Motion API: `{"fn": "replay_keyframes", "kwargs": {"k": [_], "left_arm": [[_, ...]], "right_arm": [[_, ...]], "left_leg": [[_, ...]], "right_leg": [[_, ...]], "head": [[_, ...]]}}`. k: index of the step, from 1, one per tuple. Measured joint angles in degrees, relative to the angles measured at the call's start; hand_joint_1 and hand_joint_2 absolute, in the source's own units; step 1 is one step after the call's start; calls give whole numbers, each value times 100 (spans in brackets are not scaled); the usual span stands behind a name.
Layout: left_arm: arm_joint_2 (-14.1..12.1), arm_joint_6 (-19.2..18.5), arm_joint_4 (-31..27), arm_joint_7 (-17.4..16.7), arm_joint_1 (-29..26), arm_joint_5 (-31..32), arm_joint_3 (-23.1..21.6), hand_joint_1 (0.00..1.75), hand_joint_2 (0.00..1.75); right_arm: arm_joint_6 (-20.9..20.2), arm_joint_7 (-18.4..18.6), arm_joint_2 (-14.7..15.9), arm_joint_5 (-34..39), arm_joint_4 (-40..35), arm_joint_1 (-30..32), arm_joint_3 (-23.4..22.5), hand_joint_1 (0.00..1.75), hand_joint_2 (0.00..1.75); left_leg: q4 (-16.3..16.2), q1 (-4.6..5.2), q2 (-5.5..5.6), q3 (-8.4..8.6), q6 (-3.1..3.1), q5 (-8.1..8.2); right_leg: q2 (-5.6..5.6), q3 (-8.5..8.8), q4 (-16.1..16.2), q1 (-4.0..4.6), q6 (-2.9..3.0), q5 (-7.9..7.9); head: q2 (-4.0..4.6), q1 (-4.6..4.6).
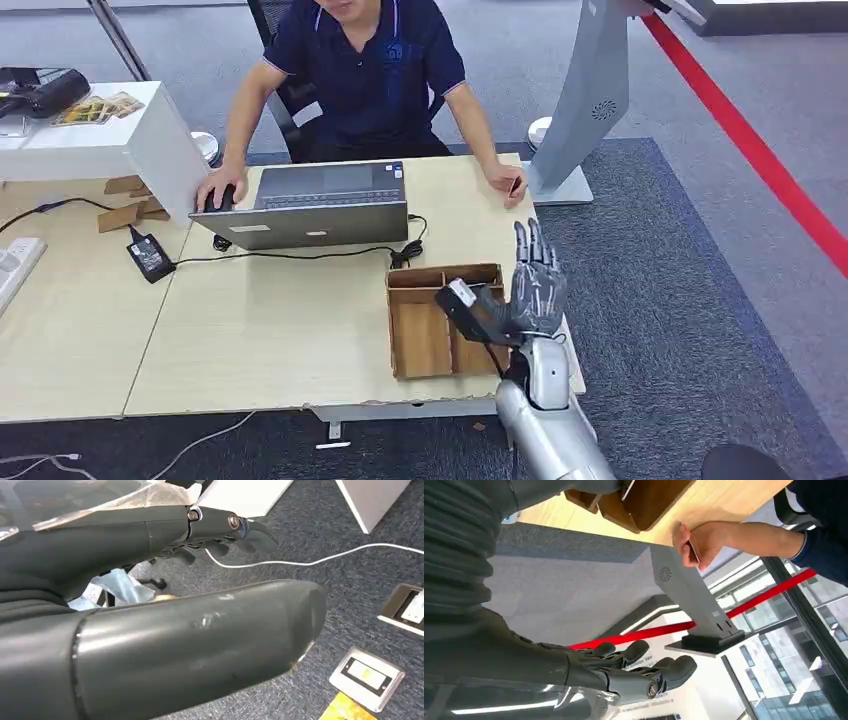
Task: Pass the card to the sensor for recognition and then transmit it.
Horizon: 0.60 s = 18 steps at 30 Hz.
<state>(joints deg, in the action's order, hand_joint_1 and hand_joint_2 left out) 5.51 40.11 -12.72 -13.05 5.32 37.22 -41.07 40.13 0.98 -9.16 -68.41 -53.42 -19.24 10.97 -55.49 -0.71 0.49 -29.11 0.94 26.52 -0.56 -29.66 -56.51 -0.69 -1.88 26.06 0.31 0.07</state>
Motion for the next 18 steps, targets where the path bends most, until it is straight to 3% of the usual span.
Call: {"fn": "replay_keyframes", "kwargs": {"k": [18], "left_arm": [[0, 0, -2, -57, -3, 42, 0, 0, 0]], "right_arm": [[0, -214, -109, 26, 13, 190, -22, 0, 175]], "left_leg": [[0, 0, 0, 0, 0, 0]], "right_leg": [[0, 0, 0, 0, 0, 0]], "head": [[0, 0]]}}
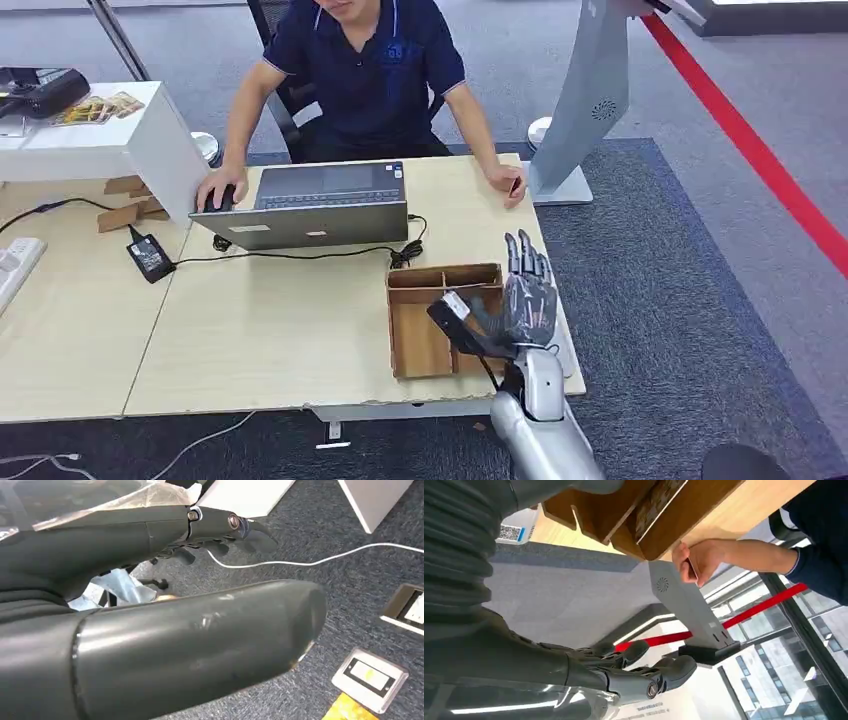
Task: Pass the card to the sensor for recognition and then transmit it.
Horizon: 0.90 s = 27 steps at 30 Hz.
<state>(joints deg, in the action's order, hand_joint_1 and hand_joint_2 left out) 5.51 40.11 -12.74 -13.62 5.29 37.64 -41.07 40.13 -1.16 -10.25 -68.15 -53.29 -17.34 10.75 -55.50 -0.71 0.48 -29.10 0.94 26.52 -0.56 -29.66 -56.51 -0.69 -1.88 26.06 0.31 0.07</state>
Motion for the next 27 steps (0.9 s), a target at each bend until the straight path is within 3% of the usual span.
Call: {"fn": "replay_keyframes", "kwargs": {"k": [27], "left_arm": [[0, 0, 2, 46, 1, -48, 0, 0, 0]], "right_arm": [[0, -133, -76, -61, 0, -29, -50, 0, 175]], "left_leg": [[0, 0, 0, 1, 0, 0]], "right_leg": [[0, 1, 0, 0, 0, 0]], "head": [[0, -2]]}}
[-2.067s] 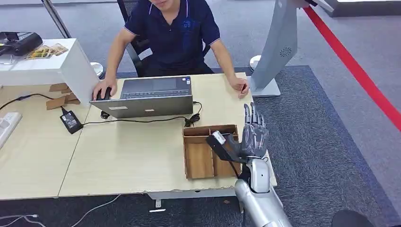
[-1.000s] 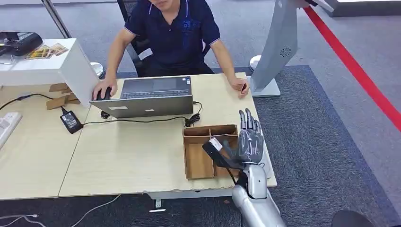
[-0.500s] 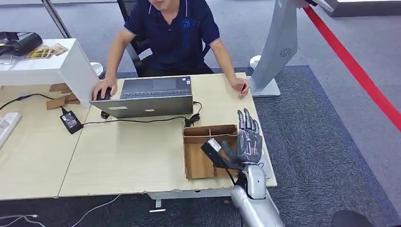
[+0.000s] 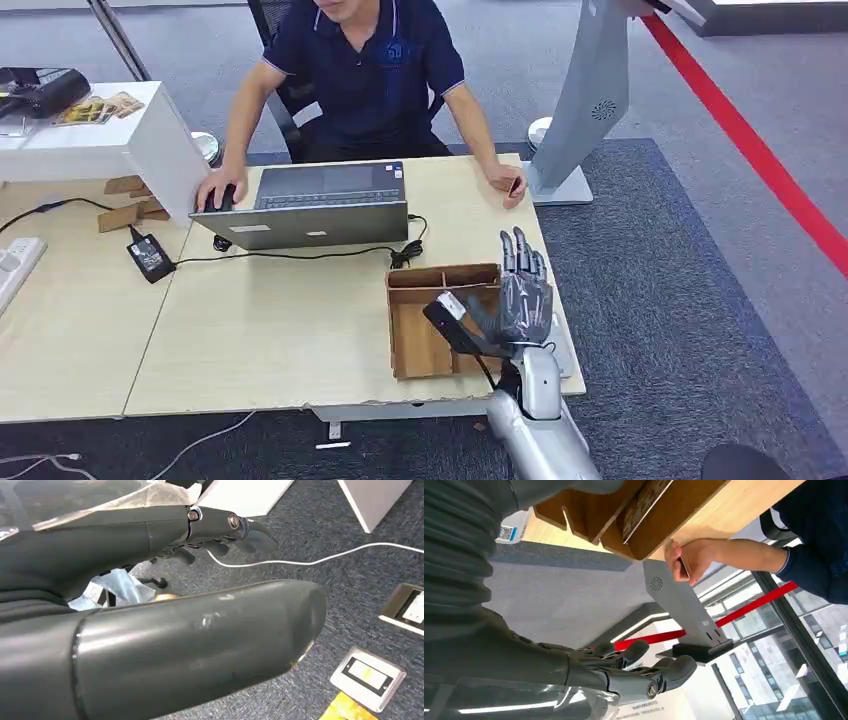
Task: Pass the card to the sensor for recognition and then transmit it.
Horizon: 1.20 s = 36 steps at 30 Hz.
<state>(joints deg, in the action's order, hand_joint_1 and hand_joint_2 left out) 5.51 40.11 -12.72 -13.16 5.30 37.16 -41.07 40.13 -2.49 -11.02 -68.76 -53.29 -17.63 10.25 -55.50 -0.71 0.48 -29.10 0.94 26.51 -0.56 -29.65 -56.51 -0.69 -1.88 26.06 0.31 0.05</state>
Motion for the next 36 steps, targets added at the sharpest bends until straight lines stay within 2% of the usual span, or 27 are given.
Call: {"fn": "replay_keyframes", "kwargs": {"k": [36], "left_arm": [[0, -7, 0, 4, 8, -2, -107, 0, 0]], "right_arm": [[0, -68, -96, -17, -2, -105, -74, 0, 175]], "left_leg": [[0, 0, 0, 0, 0, 0]], "right_leg": [[0, 0, 0, 0, 0, 0]], "head": [[0, 2]]}}
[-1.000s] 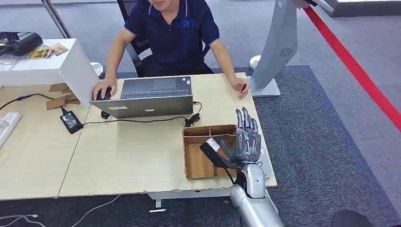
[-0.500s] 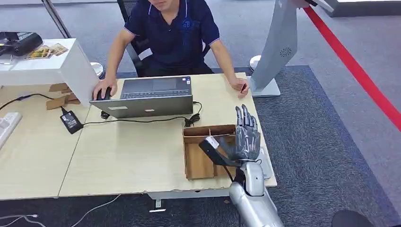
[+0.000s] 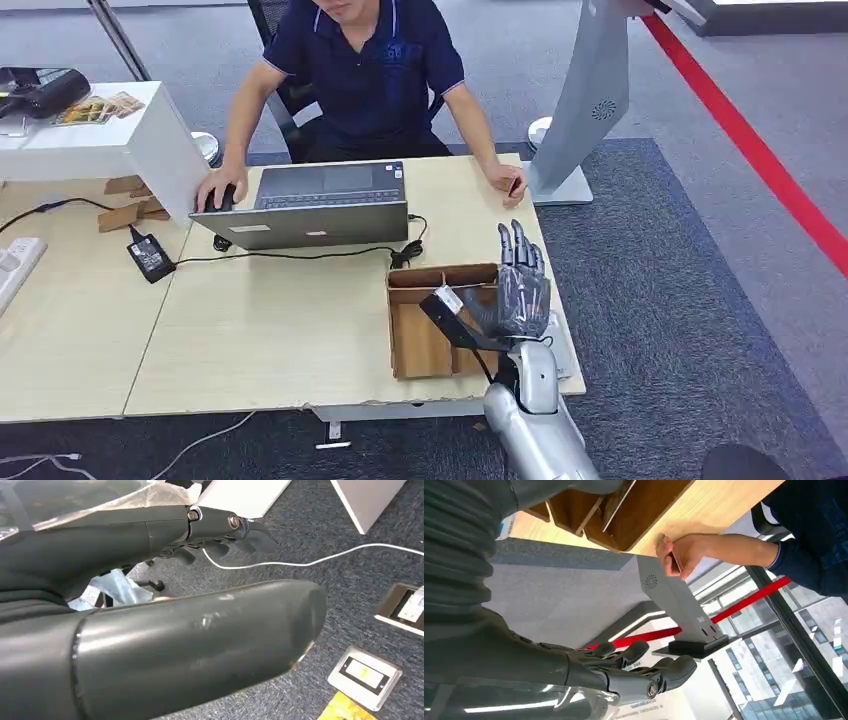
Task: Pass the card to the sensor for recognition and then transmit it.
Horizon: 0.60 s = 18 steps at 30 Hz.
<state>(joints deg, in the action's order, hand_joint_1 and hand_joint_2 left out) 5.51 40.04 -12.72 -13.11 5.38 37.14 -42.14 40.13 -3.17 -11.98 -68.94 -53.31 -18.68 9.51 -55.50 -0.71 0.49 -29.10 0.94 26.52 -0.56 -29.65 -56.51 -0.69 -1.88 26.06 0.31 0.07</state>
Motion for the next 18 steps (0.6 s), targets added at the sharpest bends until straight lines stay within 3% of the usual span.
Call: {"fn": "replay_keyframes", "kwargs": {"k": [18], "left_arm": [[0, -13, 0, 11, 7, -55, -50, 0, 0]], "right_arm": [[0, 566, 197, -76, 2, -86, 242, 0, 175]], "left_leg": [[0, 0, 0, 0, 0, 0]], "right_leg": [[0, 0, 0, 0, 0, 0]], "head": [[0, 0]]}}
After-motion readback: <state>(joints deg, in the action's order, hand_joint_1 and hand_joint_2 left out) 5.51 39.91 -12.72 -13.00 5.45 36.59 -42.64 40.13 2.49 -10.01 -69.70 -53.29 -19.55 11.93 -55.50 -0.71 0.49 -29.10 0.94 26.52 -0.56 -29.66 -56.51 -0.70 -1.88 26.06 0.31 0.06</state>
